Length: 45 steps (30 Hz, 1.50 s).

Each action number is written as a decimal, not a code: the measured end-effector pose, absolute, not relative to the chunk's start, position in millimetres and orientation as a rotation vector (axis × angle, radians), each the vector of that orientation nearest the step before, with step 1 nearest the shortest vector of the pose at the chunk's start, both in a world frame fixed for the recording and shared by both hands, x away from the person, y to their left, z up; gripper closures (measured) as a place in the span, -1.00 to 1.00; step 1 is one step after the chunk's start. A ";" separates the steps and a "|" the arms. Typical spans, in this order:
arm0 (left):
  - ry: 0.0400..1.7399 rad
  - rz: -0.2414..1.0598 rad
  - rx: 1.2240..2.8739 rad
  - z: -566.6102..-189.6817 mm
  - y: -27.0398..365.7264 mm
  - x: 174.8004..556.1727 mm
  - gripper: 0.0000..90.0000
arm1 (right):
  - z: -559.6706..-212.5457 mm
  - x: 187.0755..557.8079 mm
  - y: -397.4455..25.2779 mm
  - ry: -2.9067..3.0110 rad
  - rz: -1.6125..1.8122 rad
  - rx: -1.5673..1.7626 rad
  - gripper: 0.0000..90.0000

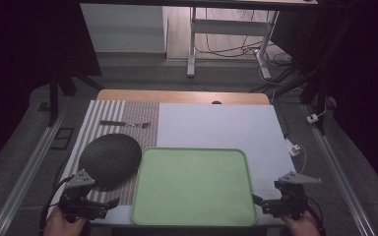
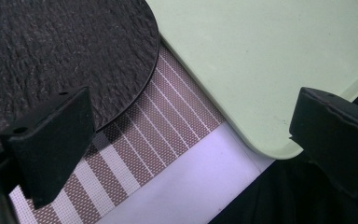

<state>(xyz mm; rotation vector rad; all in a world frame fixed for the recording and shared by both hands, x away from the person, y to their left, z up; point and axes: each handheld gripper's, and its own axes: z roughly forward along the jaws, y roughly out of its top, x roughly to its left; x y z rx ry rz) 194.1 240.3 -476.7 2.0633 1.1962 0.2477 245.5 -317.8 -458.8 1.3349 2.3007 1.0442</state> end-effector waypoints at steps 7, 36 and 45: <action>1.184 0.221 2.054 -477.0 242.2 194.7 -0.97 | -458.8 245.5 -317.3 2.309 1.042 1.324 -0.98; 1.202 0.247 2.052 -475.8 241.6 194.3 -1.00 | -459.3 246.3 -317.5 2.324 1.050 1.329 -0.92; 1.217 0.316 2.046 -474.1 240.9 198.4 -1.00 | -459.4 246.8 -317.8 2.326 1.054 1.331 -0.92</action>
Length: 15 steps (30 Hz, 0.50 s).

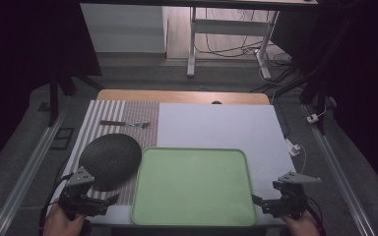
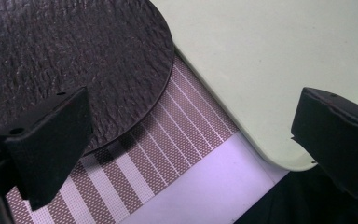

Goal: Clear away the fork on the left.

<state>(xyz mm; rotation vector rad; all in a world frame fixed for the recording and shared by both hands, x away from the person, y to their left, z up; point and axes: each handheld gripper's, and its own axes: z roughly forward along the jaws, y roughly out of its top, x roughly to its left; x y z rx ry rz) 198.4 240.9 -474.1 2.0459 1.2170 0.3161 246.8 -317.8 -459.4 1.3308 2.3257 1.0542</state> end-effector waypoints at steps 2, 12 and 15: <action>1.217 0.308 2.042 -474.7 241.4 200.7 -1.00 | -459.3 246.8 -317.9 2.326 1.054 1.331 -0.92; 1.183 0.299 2.039 -473.3 244.1 207.3 -1.00 | -459.3 247.3 -317.5 2.333 1.050 1.331 -0.92; 1.190 0.308 2.032 -472.9 245.7 211.0 -1.00 | -459.3 247.6 -317.4 2.335 1.049 1.333 -0.92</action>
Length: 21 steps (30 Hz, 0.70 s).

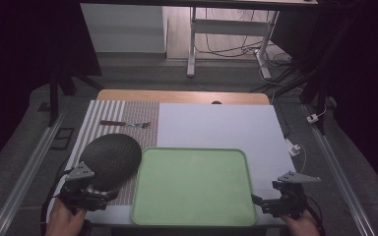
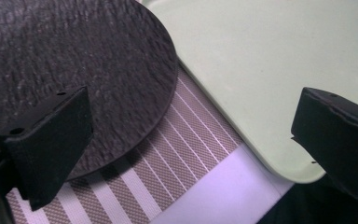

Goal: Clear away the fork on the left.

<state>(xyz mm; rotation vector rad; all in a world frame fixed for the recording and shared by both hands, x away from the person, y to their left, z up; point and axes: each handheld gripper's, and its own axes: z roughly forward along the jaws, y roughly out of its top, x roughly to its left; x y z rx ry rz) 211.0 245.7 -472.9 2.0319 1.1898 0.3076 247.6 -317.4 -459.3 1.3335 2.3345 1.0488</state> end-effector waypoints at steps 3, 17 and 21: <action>1.181 0.301 2.036 -473.4 247.2 216.2 -1.00 | -459.6 247.9 -317.2 2.335 1.055 1.333 -0.92; 1.171 0.296 2.090 -482.4 247.4 243.3 -1.00 | -459.8 249.0 -317.3 2.343 1.059 1.338 -0.92; 1.183 0.282 2.081 -485.2 249.9 253.8 -1.00 | -460.0 249.4 -317.3 2.346 1.060 1.340 -0.92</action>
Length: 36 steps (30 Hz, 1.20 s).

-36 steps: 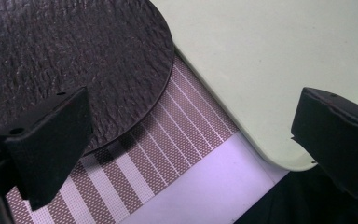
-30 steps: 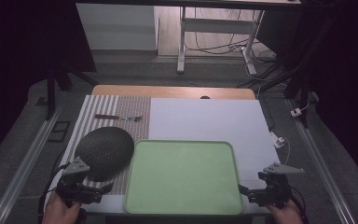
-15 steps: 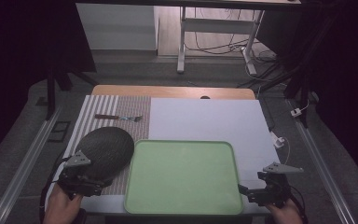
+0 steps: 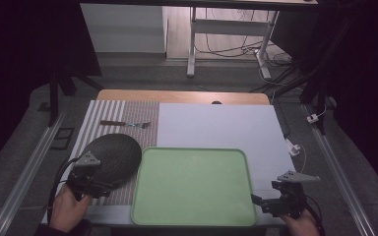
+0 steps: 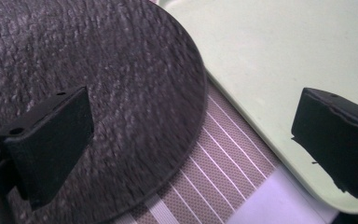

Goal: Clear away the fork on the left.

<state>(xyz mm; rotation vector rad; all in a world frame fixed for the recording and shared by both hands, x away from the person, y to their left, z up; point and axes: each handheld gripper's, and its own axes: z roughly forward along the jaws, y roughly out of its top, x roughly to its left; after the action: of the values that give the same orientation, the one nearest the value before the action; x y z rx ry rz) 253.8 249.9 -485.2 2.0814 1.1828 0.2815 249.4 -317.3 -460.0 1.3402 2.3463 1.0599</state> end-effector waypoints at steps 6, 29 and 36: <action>1.188 0.278 2.095 -487.2 249.4 269.0 -1.00 | -460.2 249.8 -317.5 2.347 1.060 1.342 -0.92; 1.229 0.330 2.080 -487.7 249.1 337.0 -1.00 | -460.3 250.3 -317.8 2.344 1.062 1.352 -0.91; 1.247 0.316 2.071 -486.6 248.9 356.8 -1.00 | -460.3 250.4 -317.8 2.345 1.062 1.353 -0.91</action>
<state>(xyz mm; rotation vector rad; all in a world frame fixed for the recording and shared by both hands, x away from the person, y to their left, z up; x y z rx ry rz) 356.8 248.9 -486.6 2.0713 1.2474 0.3155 250.4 -317.8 -460.3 1.3533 2.3448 1.0616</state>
